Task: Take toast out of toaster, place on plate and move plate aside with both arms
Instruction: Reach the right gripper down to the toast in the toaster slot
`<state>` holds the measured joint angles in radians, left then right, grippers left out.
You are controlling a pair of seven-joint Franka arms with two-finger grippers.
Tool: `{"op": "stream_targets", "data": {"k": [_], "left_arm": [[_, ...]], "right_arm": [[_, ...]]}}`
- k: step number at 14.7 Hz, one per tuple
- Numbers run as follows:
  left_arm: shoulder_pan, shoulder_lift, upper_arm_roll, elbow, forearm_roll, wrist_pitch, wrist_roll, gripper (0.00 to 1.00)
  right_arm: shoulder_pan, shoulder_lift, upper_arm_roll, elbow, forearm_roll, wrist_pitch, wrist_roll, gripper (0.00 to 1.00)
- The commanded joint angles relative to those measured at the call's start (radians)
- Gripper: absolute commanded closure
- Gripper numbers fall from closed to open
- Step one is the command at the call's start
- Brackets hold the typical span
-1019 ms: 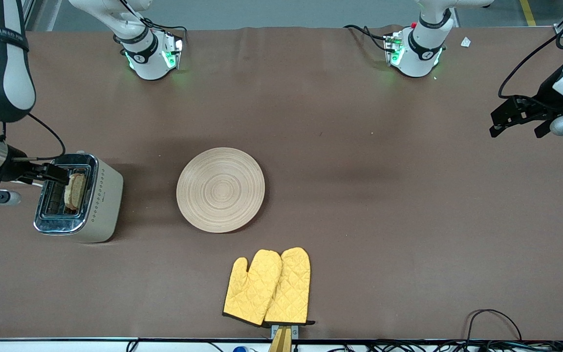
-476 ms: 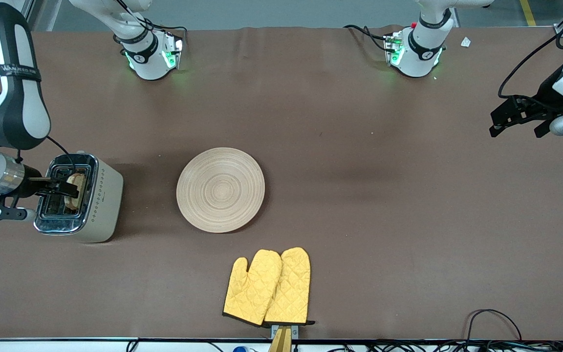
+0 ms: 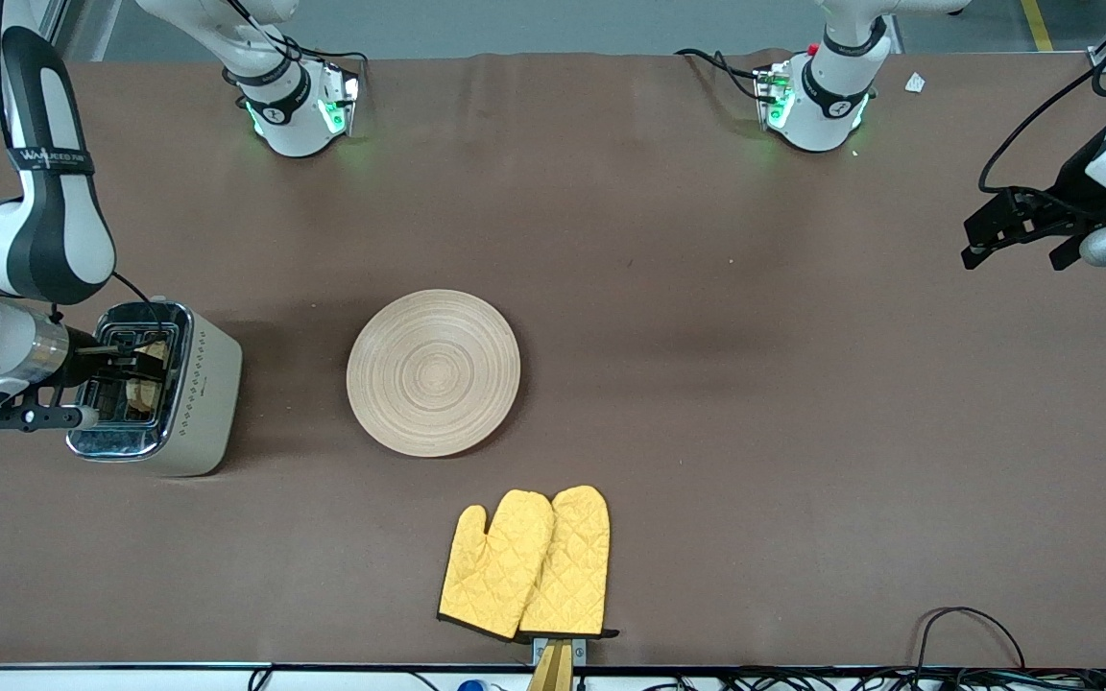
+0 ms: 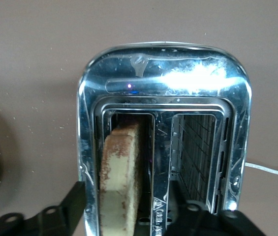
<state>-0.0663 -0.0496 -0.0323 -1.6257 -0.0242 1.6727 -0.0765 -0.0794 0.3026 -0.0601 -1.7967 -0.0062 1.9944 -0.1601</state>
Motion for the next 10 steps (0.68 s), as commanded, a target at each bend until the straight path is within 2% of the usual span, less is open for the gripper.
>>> {"op": "stream_targets", "data": {"k": [1, 6, 7, 10], "left_arm": [[0.002, 0.008, 0.0, 0.021, 0.004, -0.019, 0.001, 0.0], [0.002, 0.008, 0.002, 0.021, 0.003, -0.019, 0.003, 0.0], [0.002, 0.008, 0.002, 0.021, 0.004, -0.019, 0.003, 0.0], [0.003, 0.008, 0.002, 0.021, 0.004, -0.019, 0.003, 0.0]], "right_arm": [[-0.023, -0.01, 0.013, -0.013, -0.006, 0.008, -0.032, 1.0], [-0.016, -0.014, 0.014, 0.013, -0.006, -0.005, -0.03, 1.0], [-0.013, -0.017, 0.016, 0.048, -0.006, -0.029, -0.033, 1.0], [0.036, -0.016, 0.017, 0.285, -0.012, -0.309, -0.025, 1.0]]}}
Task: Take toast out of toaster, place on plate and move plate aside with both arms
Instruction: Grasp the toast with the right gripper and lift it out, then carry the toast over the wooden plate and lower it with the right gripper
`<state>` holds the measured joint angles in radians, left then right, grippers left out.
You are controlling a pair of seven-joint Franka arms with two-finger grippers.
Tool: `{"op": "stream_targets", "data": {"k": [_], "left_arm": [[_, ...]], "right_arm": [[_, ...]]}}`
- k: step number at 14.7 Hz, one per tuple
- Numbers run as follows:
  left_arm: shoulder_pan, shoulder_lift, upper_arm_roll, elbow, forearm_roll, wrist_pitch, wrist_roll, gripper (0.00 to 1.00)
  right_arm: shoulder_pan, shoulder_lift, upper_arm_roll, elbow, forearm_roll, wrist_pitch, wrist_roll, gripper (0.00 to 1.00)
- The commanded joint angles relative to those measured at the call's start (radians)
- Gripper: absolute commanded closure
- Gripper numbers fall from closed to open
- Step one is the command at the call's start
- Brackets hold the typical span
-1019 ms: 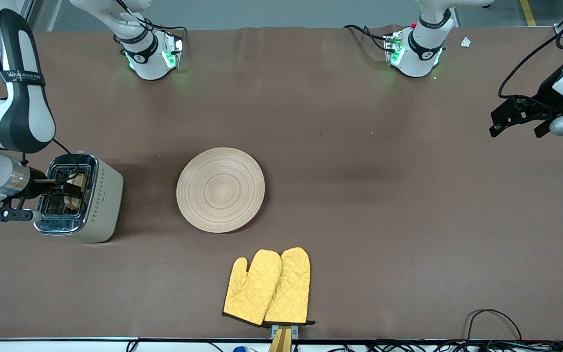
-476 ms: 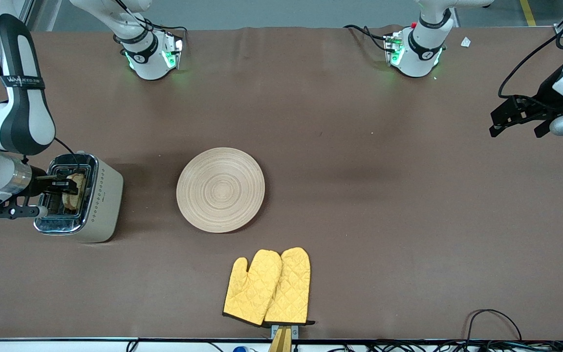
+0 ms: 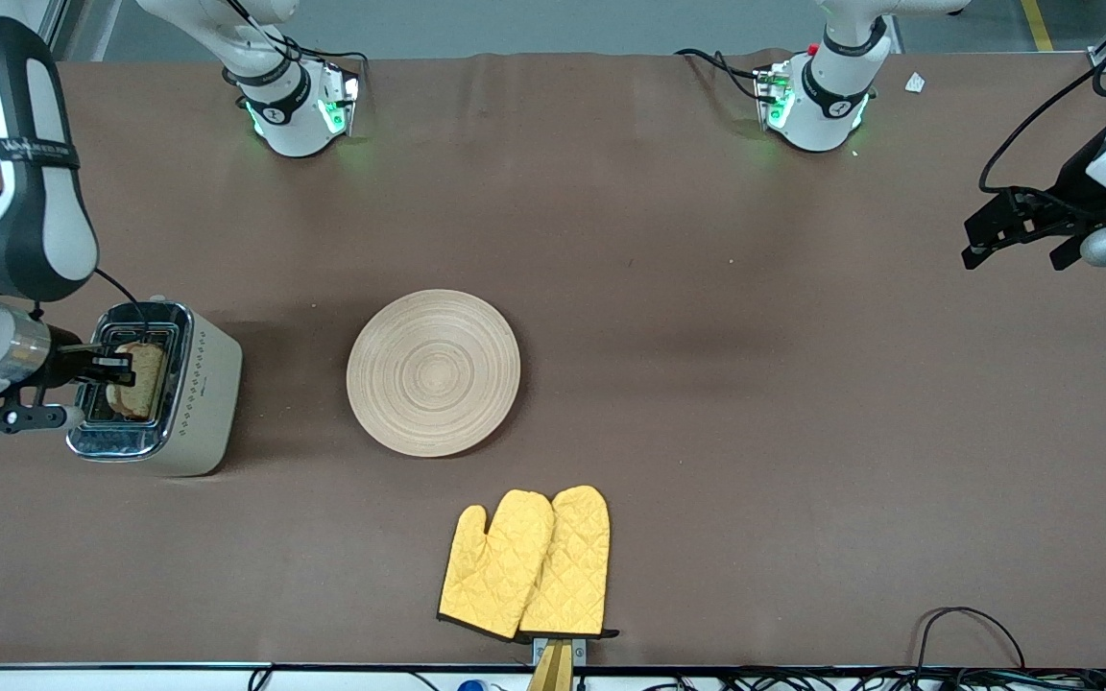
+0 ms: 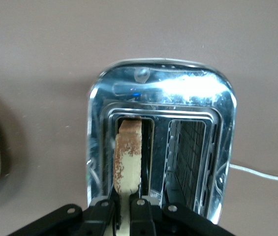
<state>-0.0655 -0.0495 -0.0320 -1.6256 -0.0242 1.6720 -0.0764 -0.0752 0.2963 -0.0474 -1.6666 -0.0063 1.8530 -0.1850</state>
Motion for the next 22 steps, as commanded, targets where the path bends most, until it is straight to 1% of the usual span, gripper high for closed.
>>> {"op": "stream_targets", "data": {"k": [1, 3, 5, 7, 9, 12, 13, 16, 17, 19, 20, 22], "left_arm": [[0.003, 0.008, 0.001, 0.021, 0.003, -0.018, 0.003, 0.0], [0.006, 0.008, 0.001, 0.021, 0.003, -0.018, 0.004, 0.0], [0.004, 0.008, 0.001, 0.021, 0.003, -0.02, 0.0, 0.0], [0.003, 0.008, 0.001, 0.021, 0.004, -0.018, -0.008, 0.0], [0.003, 0.01, 0.001, 0.021, 0.004, -0.02, -0.008, 0.0], [0.003, 0.008, 0.003, 0.021, 0.006, -0.02, -0.008, 0.0], [0.003, 0.008, 0.001, 0.021, 0.018, -0.021, -0.006, 0.0], [-0.01, 0.01, -0.006, 0.026, 0.073, -0.032, -0.006, 0.0], [-0.01, 0.01, -0.008, 0.026, 0.076, -0.032, -0.005, 0.0], [-0.01, 0.014, -0.009, 0.023, 0.075, -0.032, 0.0, 0.0], [-0.01, 0.023, -0.011, 0.023, 0.075, -0.035, 0.009, 0.0], [-0.013, 0.023, -0.011, 0.024, 0.072, -0.04, 0.014, 0.0]], "right_arm": [[0.05, -0.011, 0.003, 0.215, -0.015, -0.235, 0.005, 1.0], [0.09, -0.012, 0.004, 0.286, -0.027, -0.325, 0.048, 1.0], [0.133, -0.011, 0.009, 0.28, -0.011, -0.344, 0.16, 1.0], [0.205, -0.009, 0.008, 0.24, 0.043, -0.316, 0.243, 1.0], [0.251, -0.008, 0.009, 0.161, 0.113, -0.224, 0.312, 1.0], [0.334, -0.019, 0.009, -0.038, 0.286, -0.002, 0.367, 1.0], [0.369, -0.025, 0.009, -0.088, 0.339, 0.07, 0.38, 1.0], [0.475, -0.045, 0.009, -0.235, 0.423, 0.283, 0.381, 1.0], [0.5, -0.045, 0.009, -0.269, 0.442, 0.342, 0.381, 1.0], [0.543, -0.037, 0.008, -0.297, 0.482, 0.425, 0.381, 1.0], [0.554, -0.034, 0.008, -0.298, 0.508, 0.454, 0.381, 1.0], [0.566, -0.025, 0.008, -0.298, 0.514, 0.48, 0.38, 1.0]]}}
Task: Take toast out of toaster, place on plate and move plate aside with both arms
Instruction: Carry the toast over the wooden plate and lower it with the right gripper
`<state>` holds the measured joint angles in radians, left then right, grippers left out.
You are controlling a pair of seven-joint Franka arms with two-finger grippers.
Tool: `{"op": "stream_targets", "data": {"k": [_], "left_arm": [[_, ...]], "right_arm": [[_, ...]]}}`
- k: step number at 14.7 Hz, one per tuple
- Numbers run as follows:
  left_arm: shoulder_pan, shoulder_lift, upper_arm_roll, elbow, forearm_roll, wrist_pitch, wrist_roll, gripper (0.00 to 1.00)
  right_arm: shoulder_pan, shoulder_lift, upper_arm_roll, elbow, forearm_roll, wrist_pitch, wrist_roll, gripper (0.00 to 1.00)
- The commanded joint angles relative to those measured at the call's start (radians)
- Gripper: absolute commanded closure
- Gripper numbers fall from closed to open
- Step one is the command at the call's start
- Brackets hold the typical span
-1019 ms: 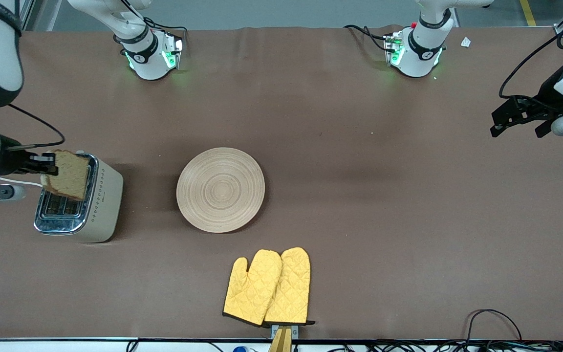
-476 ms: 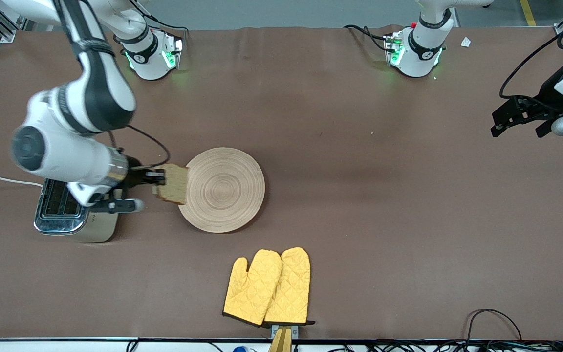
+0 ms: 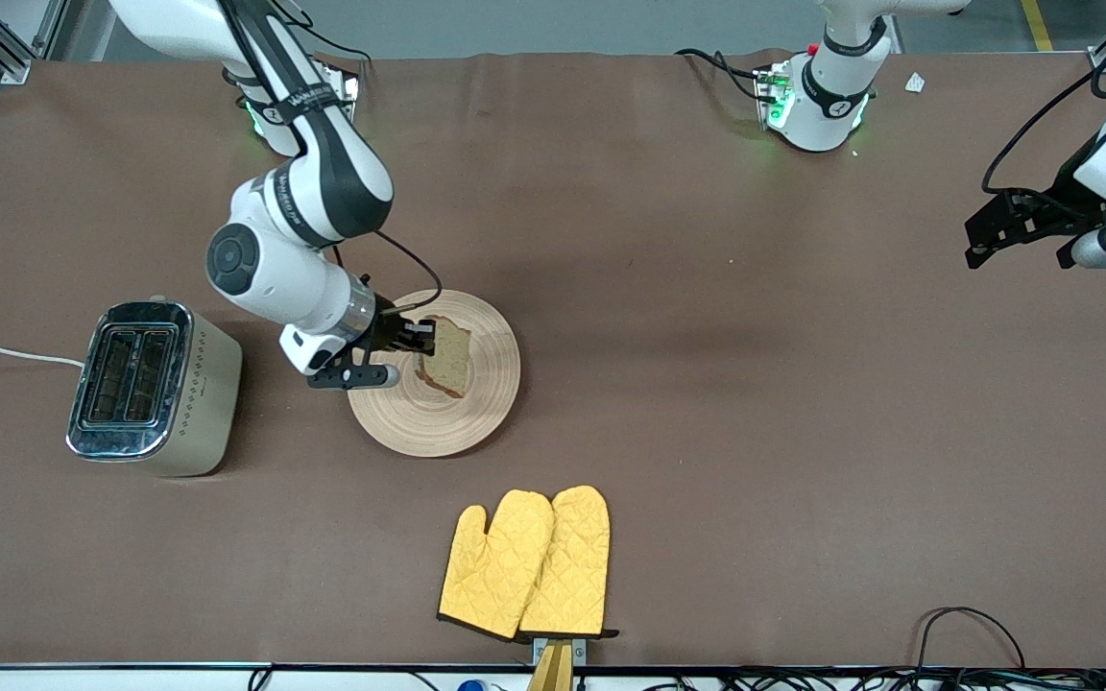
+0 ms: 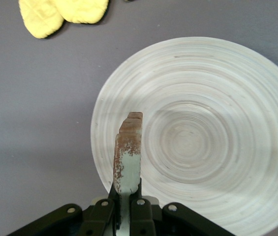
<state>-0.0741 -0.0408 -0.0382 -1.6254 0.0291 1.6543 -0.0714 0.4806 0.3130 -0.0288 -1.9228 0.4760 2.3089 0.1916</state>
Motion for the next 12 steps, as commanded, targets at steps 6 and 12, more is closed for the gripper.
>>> {"op": "stream_targets", "data": {"k": [6, 12], "left_arm": [[-0.004, 0.018, -0.008, 0.019, 0.017, -0.024, 0.01, 0.0], [-0.032, 0.084, -0.055, 0.019, -0.091, -0.015, -0.075, 0.0]], "right_arm": [[0.007, -0.017, -0.013, -0.157, 0.029, 0.194, -0.038, 1.0], [-0.079, -0.035, -0.017, -0.218, 0.029, 0.191, -0.213, 0.81]]}}
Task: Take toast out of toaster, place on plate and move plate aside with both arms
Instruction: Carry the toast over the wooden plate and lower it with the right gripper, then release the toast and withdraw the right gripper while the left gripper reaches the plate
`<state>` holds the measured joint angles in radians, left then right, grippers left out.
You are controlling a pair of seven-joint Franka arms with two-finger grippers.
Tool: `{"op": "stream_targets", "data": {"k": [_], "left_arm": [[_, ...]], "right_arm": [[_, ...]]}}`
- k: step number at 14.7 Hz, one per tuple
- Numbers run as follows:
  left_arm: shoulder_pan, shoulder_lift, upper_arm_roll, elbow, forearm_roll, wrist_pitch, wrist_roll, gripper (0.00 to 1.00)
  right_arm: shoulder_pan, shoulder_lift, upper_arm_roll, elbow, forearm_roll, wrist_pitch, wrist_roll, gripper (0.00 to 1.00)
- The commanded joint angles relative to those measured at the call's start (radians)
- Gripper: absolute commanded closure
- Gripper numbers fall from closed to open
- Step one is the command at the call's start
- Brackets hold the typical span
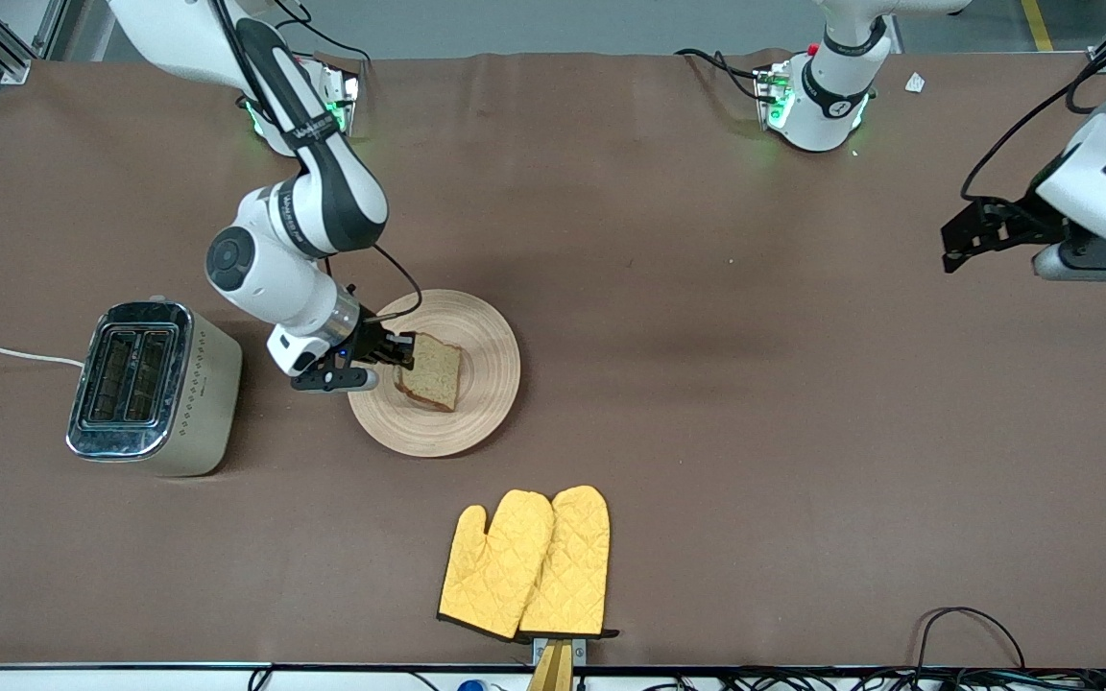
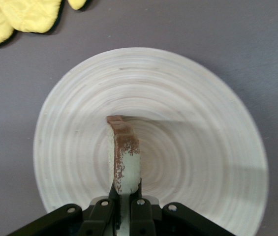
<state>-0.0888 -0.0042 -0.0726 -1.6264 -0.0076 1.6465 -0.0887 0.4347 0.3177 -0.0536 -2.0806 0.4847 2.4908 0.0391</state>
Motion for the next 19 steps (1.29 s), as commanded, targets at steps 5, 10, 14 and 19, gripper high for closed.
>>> {"op": "stream_targets", "data": {"k": [5, 10, 14, 19], "left_arm": [[-0.031, 0.173, -0.151, 0.023, -0.179, 0.088, -0.263, 0.0], [-0.054, 0.393, -0.196, 0.033, -0.412, 0.286, -0.261, 0.0], [-0.091, 0.616, -0.249, 0.06, -0.601, 0.52, -0.156, 0.0], [-0.202, 0.848, -0.329, 0.163, -0.742, 0.795, -0.079, 0.0]], "right_arm": [[-0.043, -0.054, 0.006, -0.144, 0.017, 0.181, -0.099, 0.0], [-0.123, -0.083, 0.001, -0.139, 0.011, 0.155, -0.116, 0.0], [-0.235, -0.192, -0.008, -0.109, -0.101, -0.007, -0.128, 0.0], [-0.404, -0.244, -0.011, 0.257, -0.314, -0.603, -0.113, 0.0]]}}
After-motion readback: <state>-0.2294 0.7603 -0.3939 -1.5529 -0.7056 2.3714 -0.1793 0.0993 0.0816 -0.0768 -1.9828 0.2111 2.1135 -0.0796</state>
